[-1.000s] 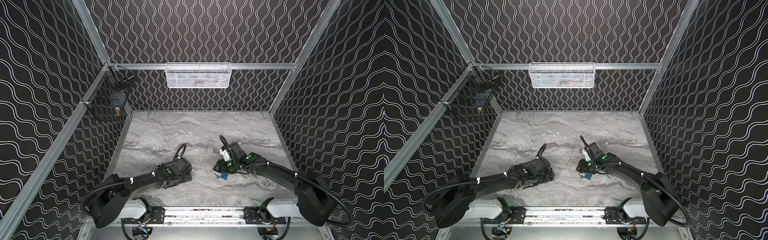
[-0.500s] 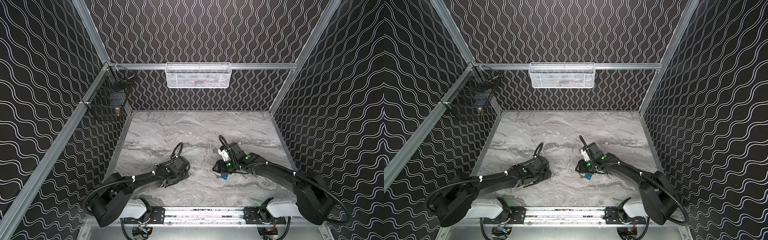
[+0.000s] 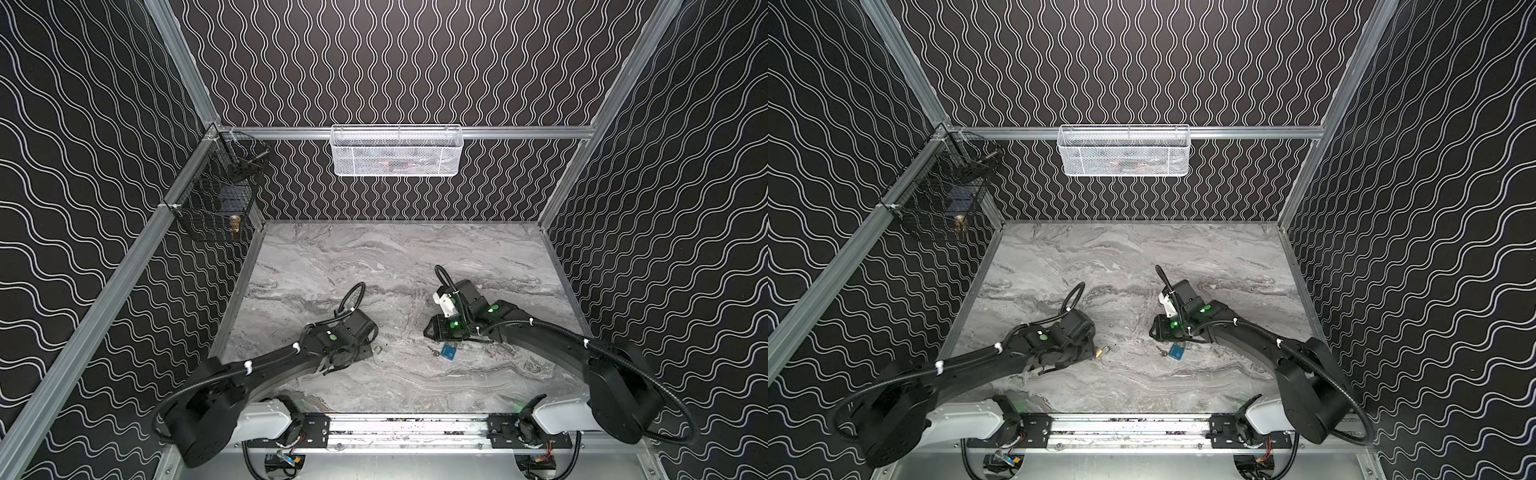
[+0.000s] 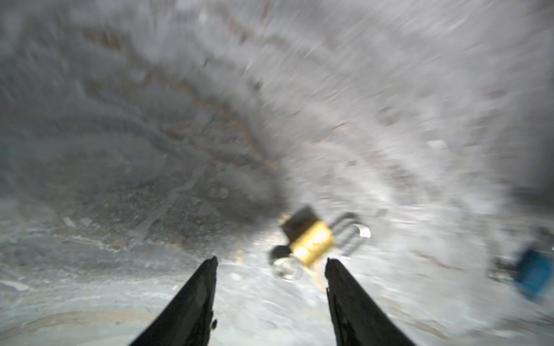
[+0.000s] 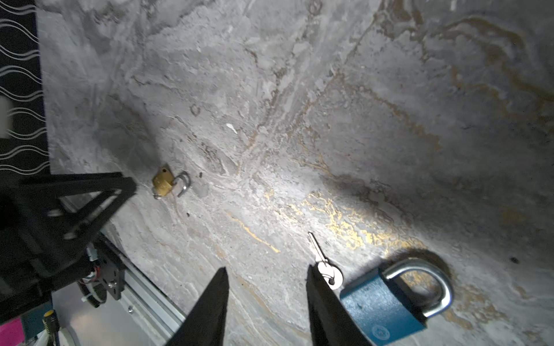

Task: Unlock with the key
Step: 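Open the left gripper to release the padlock and lift away, then lower the right gripper onto the silver key beside the blue padlock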

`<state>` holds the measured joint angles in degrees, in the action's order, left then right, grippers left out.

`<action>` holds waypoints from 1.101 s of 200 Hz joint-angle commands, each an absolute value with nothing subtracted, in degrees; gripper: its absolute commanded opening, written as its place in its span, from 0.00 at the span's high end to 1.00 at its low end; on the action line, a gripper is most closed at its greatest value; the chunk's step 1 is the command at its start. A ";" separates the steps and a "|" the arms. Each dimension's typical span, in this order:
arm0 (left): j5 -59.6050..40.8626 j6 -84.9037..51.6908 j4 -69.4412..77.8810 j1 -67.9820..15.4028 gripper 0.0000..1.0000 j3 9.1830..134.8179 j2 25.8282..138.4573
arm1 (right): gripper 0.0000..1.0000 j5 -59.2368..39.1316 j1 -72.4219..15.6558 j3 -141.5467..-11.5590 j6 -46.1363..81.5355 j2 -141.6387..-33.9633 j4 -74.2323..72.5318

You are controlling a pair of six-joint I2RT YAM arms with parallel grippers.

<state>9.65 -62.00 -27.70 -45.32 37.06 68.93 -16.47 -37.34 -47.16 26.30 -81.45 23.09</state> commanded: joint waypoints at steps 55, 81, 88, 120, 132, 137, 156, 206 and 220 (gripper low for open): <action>8.00 -61.33 -29.45 -45.19 0.37 38.92 62.51 | 0.55 -3.80 -44.27 -47.41 22.19 -87.09 27.71; 7.86 -61.61 -29.92 -45.18 0.37 39.58 62.43 | 0.55 -1.80 -44.94 -47.86 21.84 -88.24 28.27; 7.70 -61.70 -30.06 -45.24 0.37 39.63 62.56 | 0.55 -1.79 -45.23 -47.50 22.08 -88.45 28.02; 7.32 -62.13 -28.94 -45.22 0.37 39.33 63.09 | 0.56 -1.83 -47.10 -46.85 23.10 -90.06 27.34; 7.01 -62.22 -28.76 -45.18 0.37 39.42 63.60 | 0.58 -1.30 -47.52 -46.85 23.65 -90.57 27.57; 6.84 -62.31 -28.74 -45.19 0.37 39.54 63.80 | 0.59 -1.12 -47.79 -46.72 23.73 -90.53 27.66; 6.17 -62.49 -28.27 -45.26 0.37 39.61 64.39 | 0.61 -0.20 -48.75 -46.19 24.57 -90.20 28.45; 5.55 -63.28 -26.24 -45.57 0.37 39.37 65.26 | 0.68 0.57 -49.45 -45.44 25.95 -88.13 28.71; 5.19 -63.41 -25.61 -45.75 0.37 39.49 65.80 | 0.70 0.65 -49.40 -45.05 26.34 -87.54 28.58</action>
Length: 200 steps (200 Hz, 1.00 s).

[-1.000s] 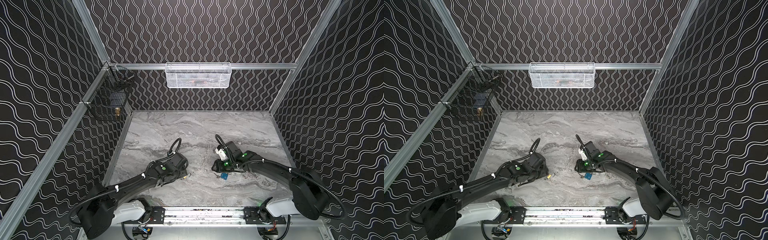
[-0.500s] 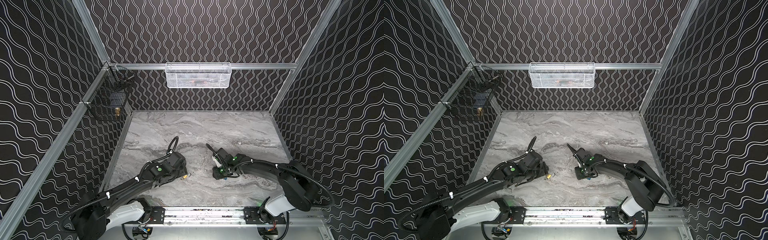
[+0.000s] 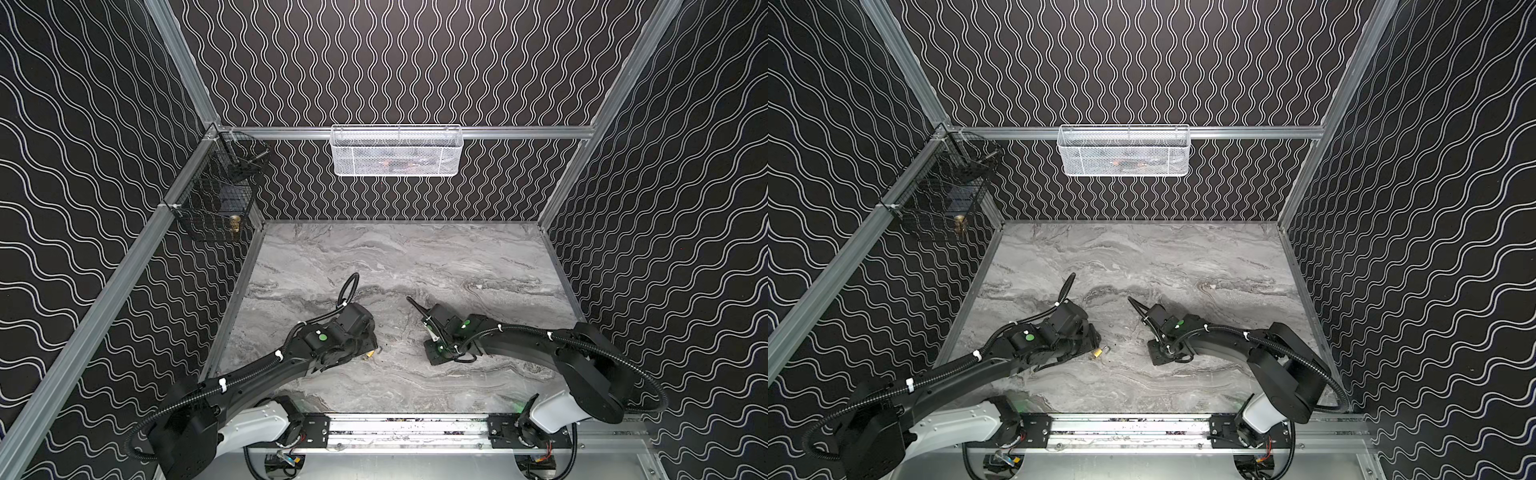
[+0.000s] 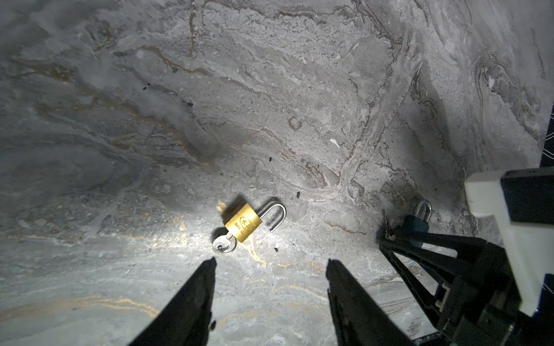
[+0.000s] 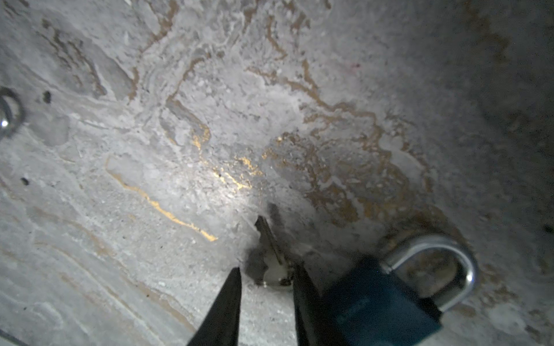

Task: Unlock with the key
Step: 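Lower the right gripper onto the silver key beside the blue padlock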

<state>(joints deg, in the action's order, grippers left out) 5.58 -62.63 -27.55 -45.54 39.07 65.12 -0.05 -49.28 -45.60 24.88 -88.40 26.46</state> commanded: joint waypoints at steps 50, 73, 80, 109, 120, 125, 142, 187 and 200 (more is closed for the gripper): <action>4.14 -64.77 -22.74 -46.69 0.37 39.38 67.12 | 0.80 0.01 -49.40 -43.38 27.24 -85.44 27.41; 3.13 -65.08 -21.30 -46.86 0.37 39.96 67.88 | 0.80 -0.41 -49.40 -42.80 27.10 -84.75 26.83; 2.94 -65.25 -21.03 -46.98 0.37 40.16 68.14 | 0.80 -0.68 -49.39 -42.47 27.20 -84.37 26.42; 1.81 -66.09 -19.26 -47.45 0.37 40.82 68.52 | 0.82 -1.10 -49.33 -41.46 26.93 -82.76 24.62; 2.05 -66.22 -18.98 -47.93 0.37 41.25 68.60 | 0.83 -0.89 -49.11 -41.73 26.90 -82.76 24.93; 2.31 -66.42 -19.19 -48.19 0.37 41.48 68.70 | 0.83 -0.84 -49.05 -41.98 27.17 -82.75 25.40; 3.39 -66.77 -19.25 -49.52 0.37 42.49 68.94 | 0.74 -1.14 -49.10 -43.43 29.54 -82.24 26.97; 5.50 -66.13 -19.99 -50.12 0.36 43.90 69.95 | 0.64 -0.24 -50.36 -40.25 43.40 -80.48 23.45; 6.06 -65.09 -21.27 -50.10 0.35 44.80 70.14 | 0.62 0.95 -50.85 -40.63 45.44 -80.72 23.41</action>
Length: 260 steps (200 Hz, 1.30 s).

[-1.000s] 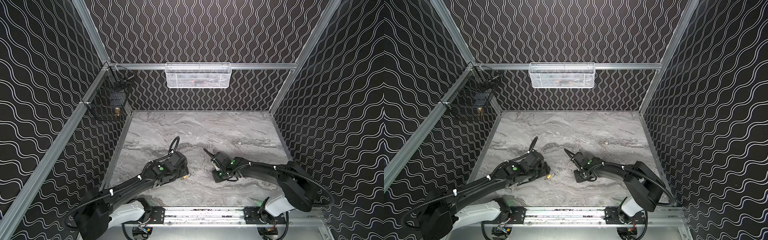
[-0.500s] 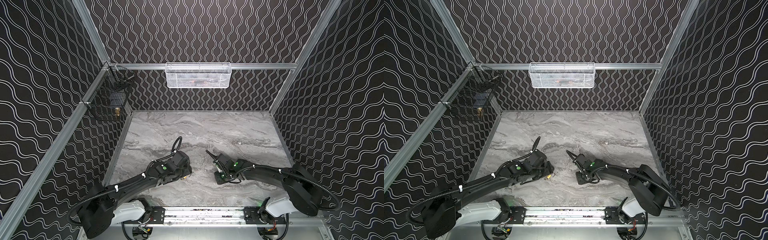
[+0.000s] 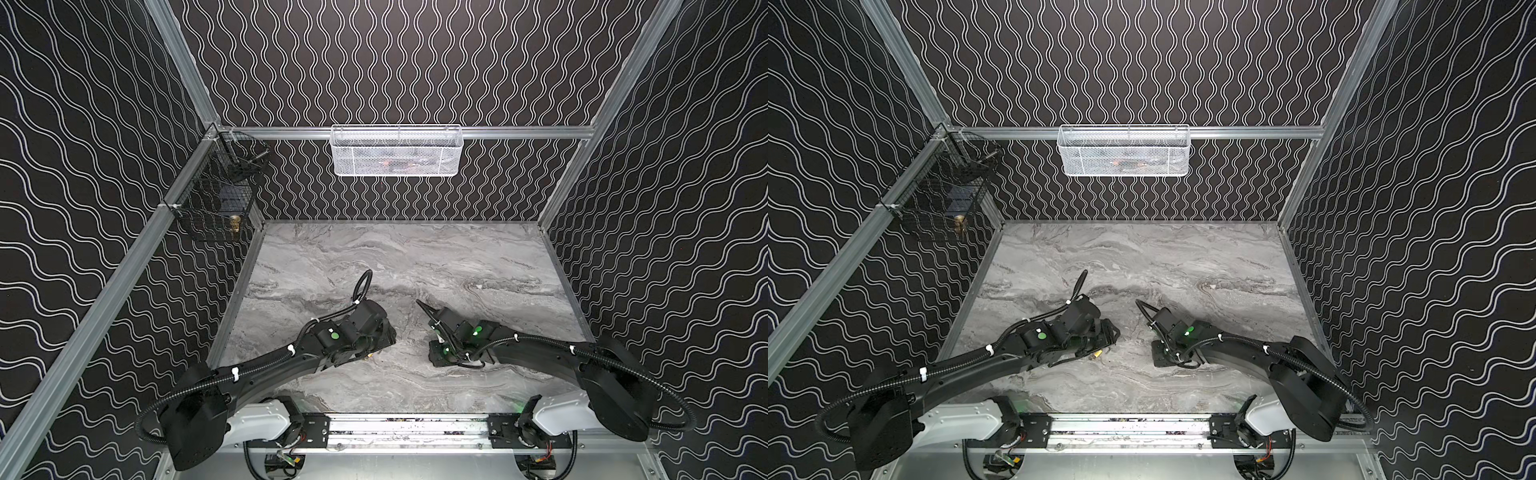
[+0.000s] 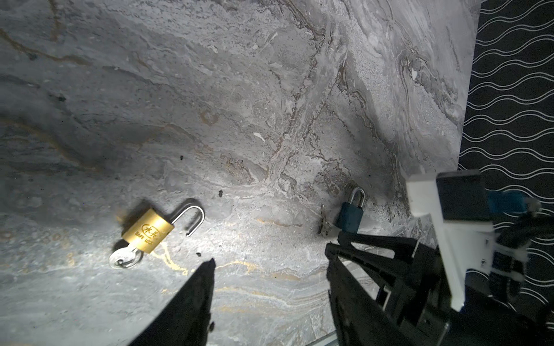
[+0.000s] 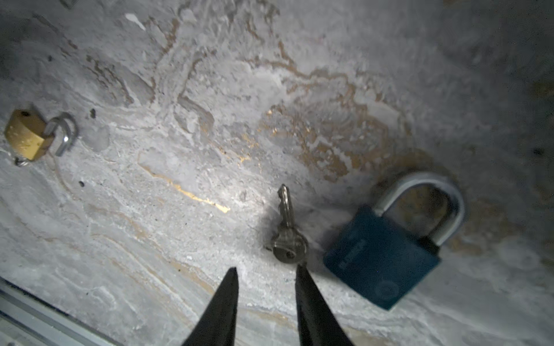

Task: Unlock with the key
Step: 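Lower the right gripper onto the silver key beside the blue padlock, then close the right gripper on the key's ring and lift it off the table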

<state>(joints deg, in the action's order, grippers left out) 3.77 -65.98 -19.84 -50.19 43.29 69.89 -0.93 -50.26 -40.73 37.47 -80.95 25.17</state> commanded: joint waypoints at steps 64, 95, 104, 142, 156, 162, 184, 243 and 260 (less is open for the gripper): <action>7.73 -64.34 -21.97 -49.48 0.34 42.41 65.76 | 0.61 9.00 -52.73 -44.62 51.63 -85.54 25.99; 7.87 -64.08 -22.95 -48.98 0.33 41.27 64.34 | 0.65 9.62 -53.56 -45.62 52.88 -87.69 25.54; 7.65 -63.98 -23.09 -48.65 0.33 41.02 63.72 | 0.65 10.51 -54.20 -46.33 53.43 -88.35 26.43; 7.30 -63.60 -22.85 -47.84 0.33 40.13 62.40 | 0.70 13.26 -55.22 -46.76 54.65 -89.57 27.47; 6.80 -63.33 -22.85 -47.58 0.33 40.12 62.48 | 0.71 14.12 -55.29 -47.24 54.72 -90.18 28.14; 6.76 -63.28 -22.92 -47.47 0.33 40.22 62.58 | 0.71 14.43 -55.34 -47.46 54.80 -90.34 28.54; 6.51 -63.26 -22.56 -47.32 0.33 40.08 62.56 | 0.72 15.18 -55.50 -47.21 55.01 -90.64 29.26; 6.26 -63.48 -22.94 -47.21 0.33 39.76 62.36 | 0.78 14.32 -57.04 -46.49 55.93 -90.32 29.14; 5.99 -63.96 -22.76 -47.19 0.33 39.48 62.14 | 0.79 14.02 -57.04 -45.24 56.07 -89.07 29.47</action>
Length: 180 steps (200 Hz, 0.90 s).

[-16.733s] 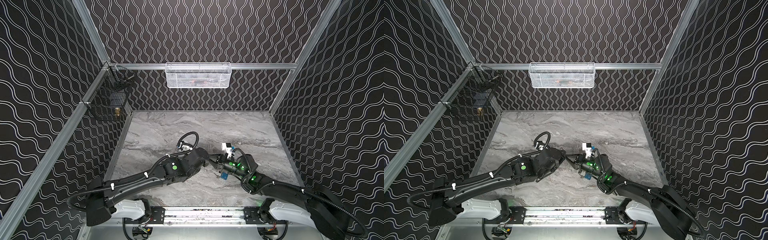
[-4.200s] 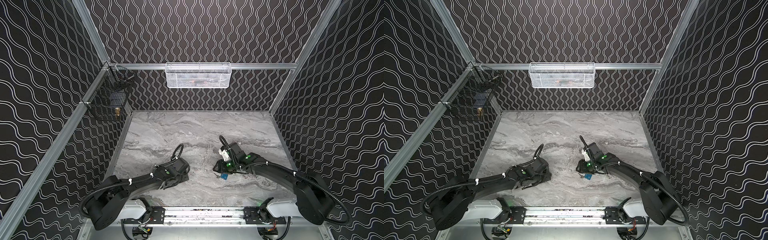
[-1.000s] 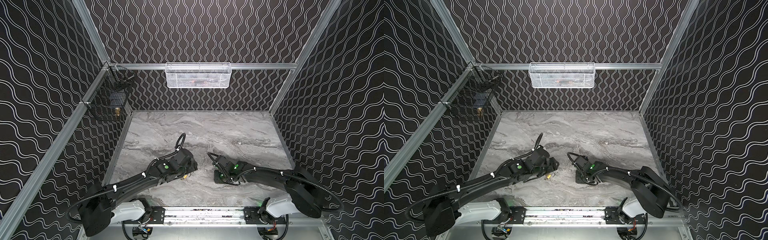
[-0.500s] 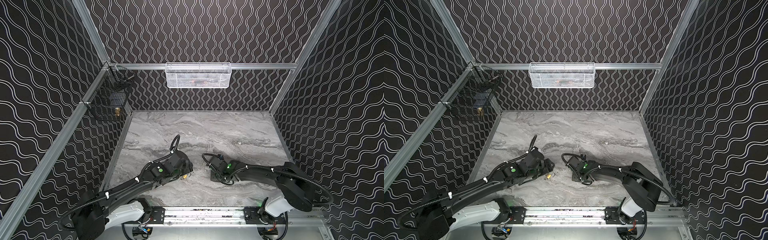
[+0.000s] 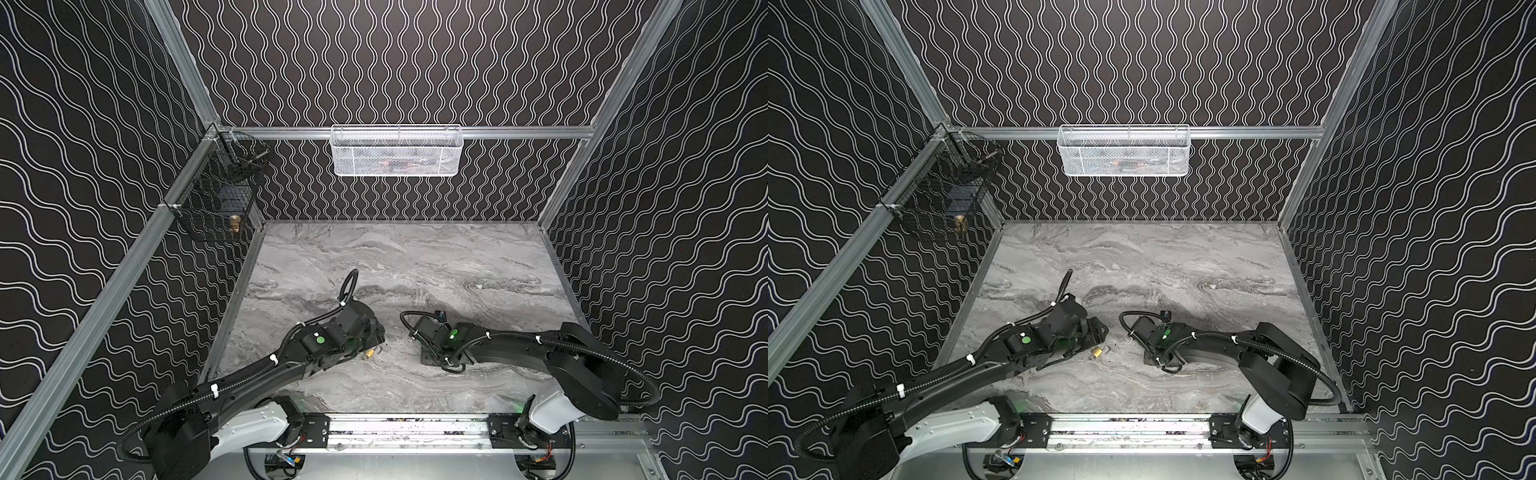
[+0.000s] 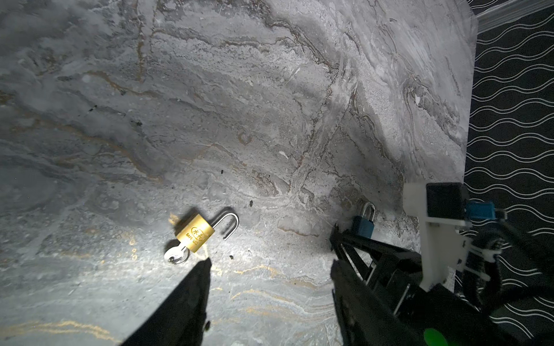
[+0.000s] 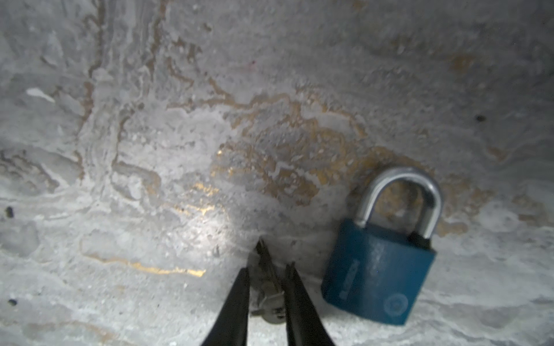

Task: Unlock with the key
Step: 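Close the right gripper on the key's ring and lift it off the table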

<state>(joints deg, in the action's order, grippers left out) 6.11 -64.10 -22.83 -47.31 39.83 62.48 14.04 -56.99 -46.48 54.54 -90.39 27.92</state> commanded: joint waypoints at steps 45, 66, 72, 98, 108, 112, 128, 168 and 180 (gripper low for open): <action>5.26 -64.51 -21.77 -47.13 0.33 39.26 62.95 | 0.86 12.52 -57.05 -42.56 56.00 -86.35 28.78; 5.03 -64.68 -21.75 -47.21 0.33 39.72 63.72 | 0.89 10.81 -57.04 -41.49 55.98 -85.55 27.63; 4.80 -64.76 -21.64 -47.20 0.33 39.81 63.80 | 0.89 10.41 -57.05 -41.24 55.99 -85.15 27.43; 3.83 -65.73 -19.79 -47.27 0.33 39.16 64.20 | 0.80 9.99 -57.06 -41.25 54.80 -82.82 27.44; 3.45 -66.16 -19.01 -47.30 0.34 38.72 64.34 | 0.79 10.69 -57.04 -41.67 55.16 -82.81 29.30; 3.26 -66.31 -18.90 -47.29 0.34 38.60 64.47 | 0.78 10.87 -57.04 -41.86 55.42 -82.95 30.03; 2.99 -66.78 -18.66 -47.38 0.34 38.35 64.60 | 0.73 10.67 -57.12 -41.07 55.73 -82.83 31.02; 3.08 -66.88 -19.41 -47.77 0.34 38.52 64.61 | 0.65 10.38 -57.28 -38.72 57.27 -80.87 32.49; 3.07 -66.80 -19.58 -47.81 0.34 38.57 64.62 | 0.64 9.69 -57.86 -38.42 57.94 -80.59 32.84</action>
